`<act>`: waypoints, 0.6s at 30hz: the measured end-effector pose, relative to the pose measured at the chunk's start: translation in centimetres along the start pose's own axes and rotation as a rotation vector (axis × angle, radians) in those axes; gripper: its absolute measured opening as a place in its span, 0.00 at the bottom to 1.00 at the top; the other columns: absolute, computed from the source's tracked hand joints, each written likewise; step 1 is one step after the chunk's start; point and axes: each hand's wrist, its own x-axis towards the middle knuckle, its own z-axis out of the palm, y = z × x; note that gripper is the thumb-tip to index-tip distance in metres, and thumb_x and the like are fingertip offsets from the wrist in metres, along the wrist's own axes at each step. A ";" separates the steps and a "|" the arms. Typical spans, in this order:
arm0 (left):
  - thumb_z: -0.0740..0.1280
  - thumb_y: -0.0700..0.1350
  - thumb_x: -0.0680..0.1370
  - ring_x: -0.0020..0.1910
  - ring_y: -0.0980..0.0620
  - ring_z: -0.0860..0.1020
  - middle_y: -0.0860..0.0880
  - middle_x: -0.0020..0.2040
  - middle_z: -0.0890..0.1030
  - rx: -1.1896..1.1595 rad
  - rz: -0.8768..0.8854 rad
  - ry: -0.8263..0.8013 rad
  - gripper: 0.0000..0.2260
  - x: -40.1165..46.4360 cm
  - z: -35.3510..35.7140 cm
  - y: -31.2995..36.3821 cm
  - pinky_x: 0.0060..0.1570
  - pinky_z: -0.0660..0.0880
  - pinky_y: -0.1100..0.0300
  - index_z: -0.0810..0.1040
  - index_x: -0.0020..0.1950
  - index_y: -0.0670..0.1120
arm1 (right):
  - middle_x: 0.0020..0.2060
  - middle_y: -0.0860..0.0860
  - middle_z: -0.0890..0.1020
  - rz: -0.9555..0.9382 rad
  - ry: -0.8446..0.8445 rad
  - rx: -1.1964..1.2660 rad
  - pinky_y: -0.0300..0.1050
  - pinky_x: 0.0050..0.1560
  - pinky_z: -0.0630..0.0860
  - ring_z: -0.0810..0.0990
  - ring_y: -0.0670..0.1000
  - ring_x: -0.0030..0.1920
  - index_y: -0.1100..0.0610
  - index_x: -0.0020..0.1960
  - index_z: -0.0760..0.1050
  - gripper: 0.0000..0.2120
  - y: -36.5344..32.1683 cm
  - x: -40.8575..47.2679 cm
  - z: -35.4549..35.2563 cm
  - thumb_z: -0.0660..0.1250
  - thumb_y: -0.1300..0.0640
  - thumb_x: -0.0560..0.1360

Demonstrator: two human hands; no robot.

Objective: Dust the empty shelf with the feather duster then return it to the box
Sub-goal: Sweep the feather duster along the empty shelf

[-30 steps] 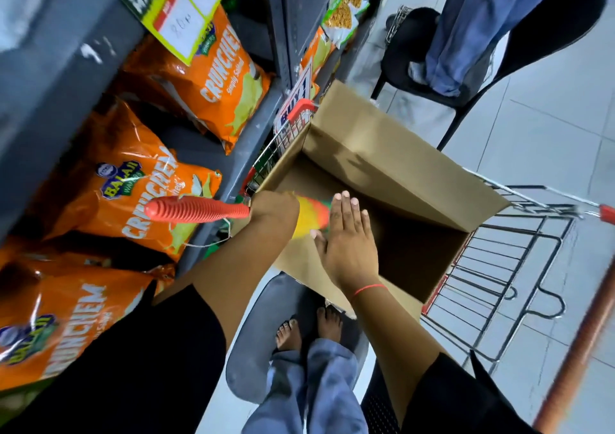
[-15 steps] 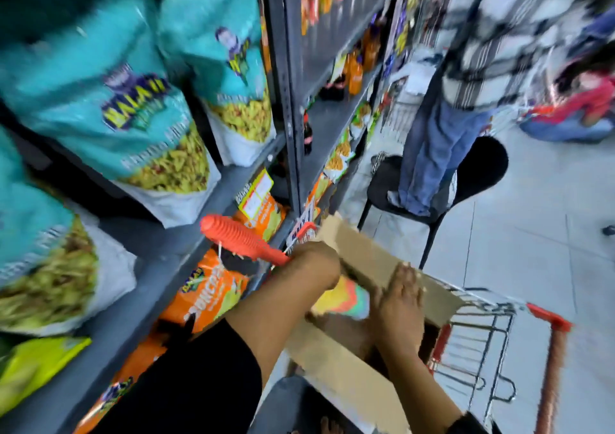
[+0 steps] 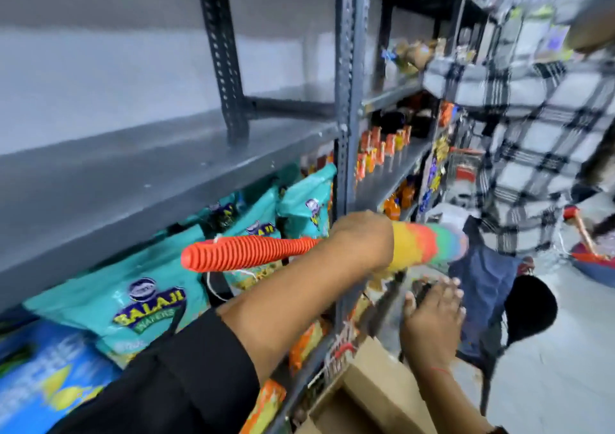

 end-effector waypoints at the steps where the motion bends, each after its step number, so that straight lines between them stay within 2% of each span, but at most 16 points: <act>1: 0.62 0.39 0.76 0.63 0.42 0.75 0.42 0.66 0.75 -0.005 -0.006 0.070 0.18 -0.5 -1.4 -0.7 0.57 0.74 0.51 0.72 0.66 0.41 | 0.72 0.67 0.55 -0.019 -0.001 0.019 0.57 0.71 0.48 0.52 0.64 0.72 0.69 0.71 0.48 0.31 -1.7 0.5 -0.2 0.59 0.55 0.78; 4: 0.62 0.40 0.76 0.62 0.41 0.76 0.43 0.66 0.76 0.020 -0.048 0.241 0.19 -2.5 -5.6 -3.4 0.56 0.74 0.51 0.71 0.67 0.43 | 0.73 0.65 0.52 -0.146 0.007 0.006 0.54 0.72 0.46 0.50 0.61 0.73 0.67 0.72 0.45 0.31 -6.7 1.8 -0.5 0.54 0.51 0.79; 8: 0.61 0.40 0.76 0.58 0.39 0.78 0.40 0.61 0.78 0.055 -0.169 0.410 0.15 -5.6 -10.4 -7.9 0.44 0.72 0.54 0.75 0.61 0.42 | 0.74 0.63 0.50 -0.330 0.029 0.167 0.51 0.72 0.45 0.48 0.59 0.74 0.65 0.72 0.44 0.32 -12.5 2.4 -0.8 0.55 0.50 0.79; 11: 0.63 0.43 0.75 0.55 0.39 0.78 0.41 0.59 0.79 0.085 -0.278 0.484 0.13 -8.1 -13.6 -11.2 0.41 0.69 0.55 0.76 0.58 0.43 | 0.73 0.63 0.51 -0.475 0.044 0.362 0.51 0.72 0.45 0.49 0.60 0.73 0.65 0.72 0.48 0.31 -16.8 2.5 -1.6 0.59 0.53 0.78; 13: 0.63 0.43 0.75 0.54 0.39 0.78 0.40 0.57 0.79 0.080 -0.310 0.485 0.10 -9.9 -15.1 -13.0 0.41 0.67 0.56 0.76 0.55 0.43 | 0.73 0.63 0.51 -0.581 0.038 0.409 0.51 0.72 0.44 0.49 0.59 0.74 0.66 0.72 0.48 0.31 -20.2 2.8 -2.7 0.59 0.53 0.78; 16: 0.63 0.45 0.76 0.53 0.40 0.76 0.40 0.55 0.79 0.052 -0.333 0.484 0.03 -12.3 -16.1 -15.2 0.42 0.67 0.56 0.73 0.47 0.47 | 0.71 0.66 0.57 -0.714 0.068 0.462 0.54 0.72 0.46 0.53 0.63 0.73 0.68 0.70 0.55 0.28 -25.2 3.5 -4.5 0.54 0.50 0.79; 18: 0.64 0.46 0.76 0.50 0.42 0.75 0.41 0.54 0.79 0.032 -0.352 0.492 0.04 -13.7 -16.2 -16.4 0.43 0.69 0.57 0.73 0.48 0.46 | 0.66 0.69 0.66 -0.788 0.062 0.381 0.57 0.71 0.47 0.59 0.66 0.69 0.70 0.66 0.63 0.28 -27.6 3.3 -5.2 0.48 0.47 0.79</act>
